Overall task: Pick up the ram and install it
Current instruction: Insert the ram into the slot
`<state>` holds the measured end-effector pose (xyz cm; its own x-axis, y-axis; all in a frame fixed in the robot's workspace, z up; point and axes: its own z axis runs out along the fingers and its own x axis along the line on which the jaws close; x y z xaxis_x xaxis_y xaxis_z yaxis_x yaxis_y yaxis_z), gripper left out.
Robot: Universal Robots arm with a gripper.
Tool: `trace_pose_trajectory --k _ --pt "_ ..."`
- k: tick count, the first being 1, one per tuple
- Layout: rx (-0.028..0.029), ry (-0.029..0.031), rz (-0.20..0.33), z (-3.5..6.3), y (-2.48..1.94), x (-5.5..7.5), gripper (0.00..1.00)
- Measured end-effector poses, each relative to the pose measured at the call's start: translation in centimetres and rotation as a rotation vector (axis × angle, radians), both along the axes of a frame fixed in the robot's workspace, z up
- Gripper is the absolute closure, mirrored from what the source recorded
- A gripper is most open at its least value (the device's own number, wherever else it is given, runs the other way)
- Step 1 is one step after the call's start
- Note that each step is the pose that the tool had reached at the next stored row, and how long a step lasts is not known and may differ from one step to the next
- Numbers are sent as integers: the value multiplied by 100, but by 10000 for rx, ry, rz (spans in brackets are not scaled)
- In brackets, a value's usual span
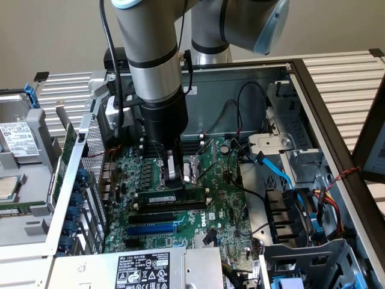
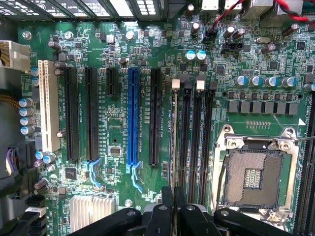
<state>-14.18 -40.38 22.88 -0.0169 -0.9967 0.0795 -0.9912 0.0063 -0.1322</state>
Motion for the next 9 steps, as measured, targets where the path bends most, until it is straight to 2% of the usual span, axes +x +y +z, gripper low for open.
trace_pose_trajectory --k 2,9 --pt "-30 -1 0 -4 0 -2 87" --pt "-33 -3 0 -14 0 -2 87"
